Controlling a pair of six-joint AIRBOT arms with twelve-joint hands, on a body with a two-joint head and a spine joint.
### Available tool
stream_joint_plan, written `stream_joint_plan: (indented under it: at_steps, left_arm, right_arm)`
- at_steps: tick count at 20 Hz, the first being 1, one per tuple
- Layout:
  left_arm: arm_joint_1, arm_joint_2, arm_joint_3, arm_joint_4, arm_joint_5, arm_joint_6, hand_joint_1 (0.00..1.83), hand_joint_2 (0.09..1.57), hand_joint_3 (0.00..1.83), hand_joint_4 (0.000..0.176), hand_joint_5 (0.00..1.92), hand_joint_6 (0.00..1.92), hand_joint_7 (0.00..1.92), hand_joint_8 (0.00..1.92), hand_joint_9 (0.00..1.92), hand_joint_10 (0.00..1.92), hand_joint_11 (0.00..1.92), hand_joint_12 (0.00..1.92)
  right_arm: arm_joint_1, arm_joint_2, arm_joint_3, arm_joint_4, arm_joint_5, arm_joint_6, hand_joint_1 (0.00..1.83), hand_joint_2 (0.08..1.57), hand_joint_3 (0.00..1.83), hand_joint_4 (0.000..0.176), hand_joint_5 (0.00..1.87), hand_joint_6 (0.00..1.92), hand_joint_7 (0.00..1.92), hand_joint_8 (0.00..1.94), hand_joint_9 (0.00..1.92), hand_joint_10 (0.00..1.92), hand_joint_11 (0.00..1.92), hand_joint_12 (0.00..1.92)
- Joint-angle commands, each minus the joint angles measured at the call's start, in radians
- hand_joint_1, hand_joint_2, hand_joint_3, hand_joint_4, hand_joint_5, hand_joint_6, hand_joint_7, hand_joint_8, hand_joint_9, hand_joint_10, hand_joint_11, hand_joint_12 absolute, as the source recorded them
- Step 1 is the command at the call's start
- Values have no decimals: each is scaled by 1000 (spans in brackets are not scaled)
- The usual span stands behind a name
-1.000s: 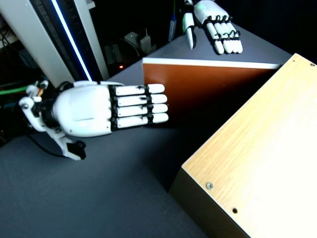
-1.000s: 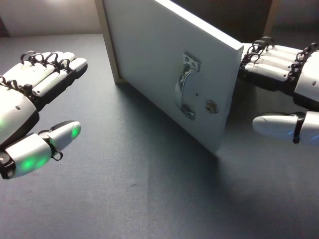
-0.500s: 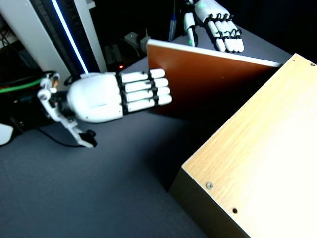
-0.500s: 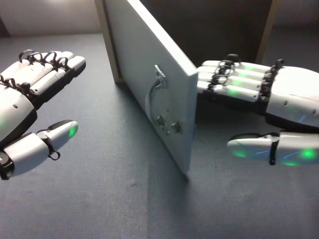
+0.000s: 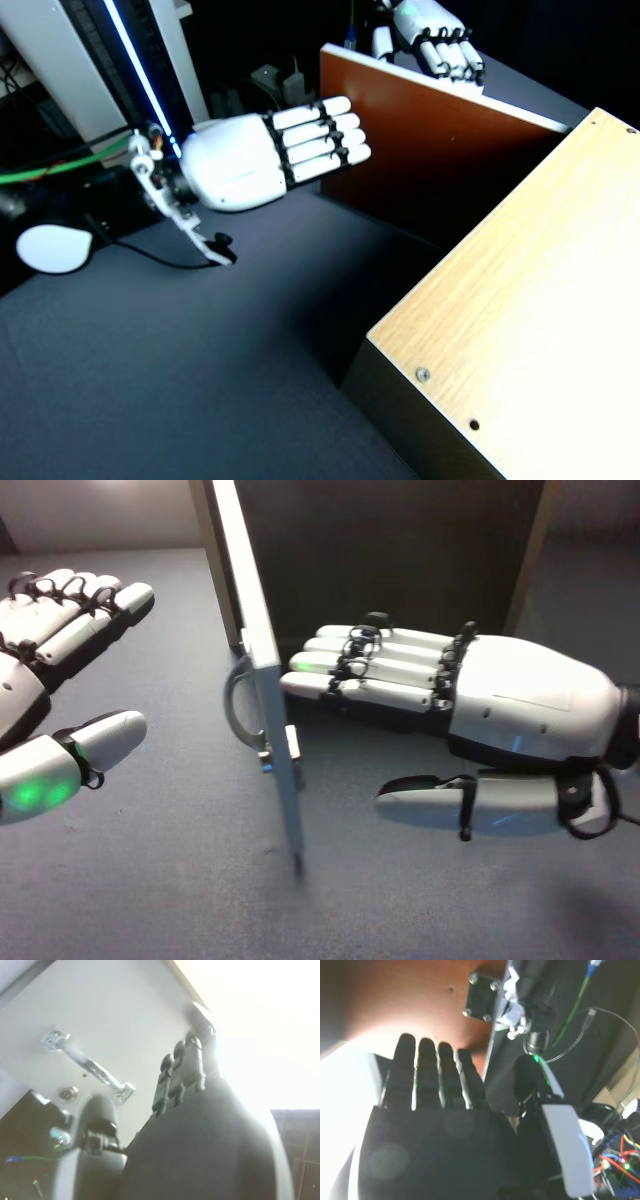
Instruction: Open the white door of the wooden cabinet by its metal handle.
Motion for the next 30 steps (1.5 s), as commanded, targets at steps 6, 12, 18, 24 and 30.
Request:
stream_joint_plan:
  at_steps: [6,12,18,24,30]
  left_arm:
    - [22,24,1,-54,-138,22,0,1231,14,0,100,0,217,1,310,4,0,1025]
    - [44,37,1,-94,-155,35,0,1231,13,0,100,0,217,1,310,3,0,1027]
    - [46,44,3,-114,-157,46,0,1232,12,0,100,0,218,1,310,3,0,1028]
    - [46,43,-4,-112,-172,46,0,1232,11,0,100,0,218,1,310,3,0,1029]
    - [71,45,-23,-110,-215,39,0,1233,10,0,100,0,218,1,310,3,0,1030]
  right_arm:
    - [52,-66,12,1,119,14,748,1294,0,0,0,0,0,0,0,0,0,0]
    - [78,-120,16,-25,108,14,617,1369,0,0,0,0,0,0,0,0,0,0]
    - [99,-164,18,-43,95,15,187,1515,20,0,0,0,0,0,0,0,0,0]
    - [106,-175,19,-50,92,26,11,1558,4,0,0,0,0,0,0,0,0,0]
    - [73,-66,4,79,92,13,606,1410,2,0,34,7,22,4,0,0,0,0]
